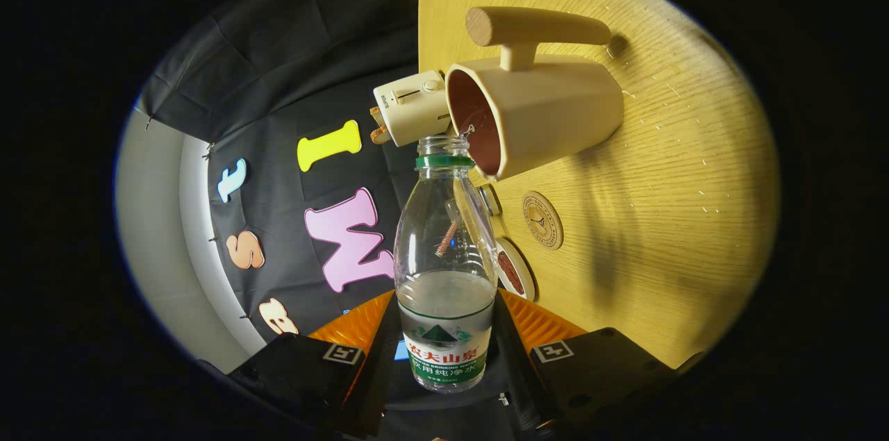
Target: Take the bottle from table, then pour the juice into the cup, finally place the bottle on the coaster
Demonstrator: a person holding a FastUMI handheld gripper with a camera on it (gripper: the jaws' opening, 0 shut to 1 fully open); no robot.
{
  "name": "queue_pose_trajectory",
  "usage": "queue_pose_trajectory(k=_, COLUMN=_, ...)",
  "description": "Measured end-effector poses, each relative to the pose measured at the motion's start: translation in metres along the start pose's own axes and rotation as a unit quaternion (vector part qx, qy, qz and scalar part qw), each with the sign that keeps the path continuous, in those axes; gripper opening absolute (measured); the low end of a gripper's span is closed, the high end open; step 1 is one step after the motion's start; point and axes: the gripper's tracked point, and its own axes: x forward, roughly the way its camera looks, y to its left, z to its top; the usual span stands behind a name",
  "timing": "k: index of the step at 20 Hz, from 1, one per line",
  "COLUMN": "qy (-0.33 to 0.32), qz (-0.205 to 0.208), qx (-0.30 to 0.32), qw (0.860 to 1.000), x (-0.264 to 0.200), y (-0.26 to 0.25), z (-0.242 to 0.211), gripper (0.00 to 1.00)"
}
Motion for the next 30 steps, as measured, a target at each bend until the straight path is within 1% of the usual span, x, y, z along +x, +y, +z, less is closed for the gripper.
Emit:
queue_pose_trajectory(k=12, qy=0.0, qz=0.008, qx=0.044, qw=0.999, x=0.0, y=0.014, z=0.004, gripper=0.74)
queue_pose_trajectory(k=16, qy=0.0, qz=0.003, qx=0.064, qw=0.998, x=0.003, y=0.015, z=0.0, gripper=0.74)
queue_pose_trajectory(k=21, qy=-0.004, qz=0.009, qx=0.09, qw=0.996, x=0.004, y=0.027, z=-0.004, gripper=0.74)
queue_pose_trajectory(k=30, qy=-0.018, qz=0.014, qx=0.133, qw=0.991, x=0.006, y=0.041, z=0.003, gripper=0.74)
